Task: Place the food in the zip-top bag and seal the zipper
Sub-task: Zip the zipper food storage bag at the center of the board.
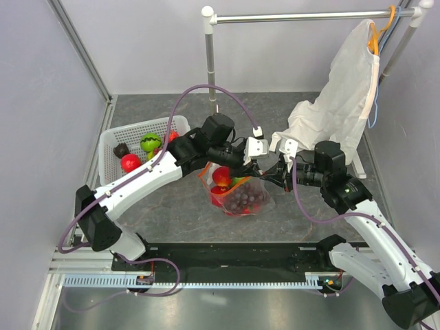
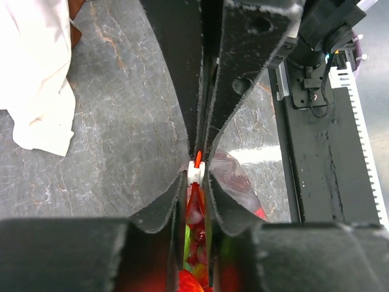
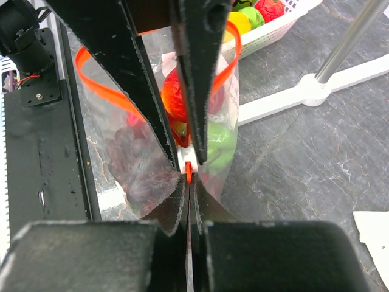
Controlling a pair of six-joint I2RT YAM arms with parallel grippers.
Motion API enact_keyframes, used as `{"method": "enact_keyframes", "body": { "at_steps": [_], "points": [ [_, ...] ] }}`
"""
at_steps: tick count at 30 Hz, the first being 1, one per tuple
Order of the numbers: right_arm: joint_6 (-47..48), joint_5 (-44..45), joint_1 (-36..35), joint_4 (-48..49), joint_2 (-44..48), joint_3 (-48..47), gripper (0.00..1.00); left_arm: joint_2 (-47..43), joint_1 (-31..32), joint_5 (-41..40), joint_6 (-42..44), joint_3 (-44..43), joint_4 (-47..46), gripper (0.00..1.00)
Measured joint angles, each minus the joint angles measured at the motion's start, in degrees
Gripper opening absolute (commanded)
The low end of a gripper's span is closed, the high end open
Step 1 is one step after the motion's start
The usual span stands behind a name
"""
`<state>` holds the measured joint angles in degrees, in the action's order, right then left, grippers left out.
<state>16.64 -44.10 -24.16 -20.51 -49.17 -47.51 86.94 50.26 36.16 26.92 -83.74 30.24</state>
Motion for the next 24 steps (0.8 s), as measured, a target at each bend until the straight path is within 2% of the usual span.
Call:
{"method": "enact_keyframes", "body": {
  "at_steps": [11, 24],
  "points": [
    [-0.42, 0.33, -0.39, -0.04, 0.42, 0.00, 0.00, -3.76, -1.51, 1.01, 1.29, 4.55, -0.09, 0.15],
    [-0.57, 1.55, -0.46, 0.94, 0.63, -0.04, 0.00, -7.61, -7.67, 1.81, 4.63, 7.91, 6.08, 0.15]
  ]
}}
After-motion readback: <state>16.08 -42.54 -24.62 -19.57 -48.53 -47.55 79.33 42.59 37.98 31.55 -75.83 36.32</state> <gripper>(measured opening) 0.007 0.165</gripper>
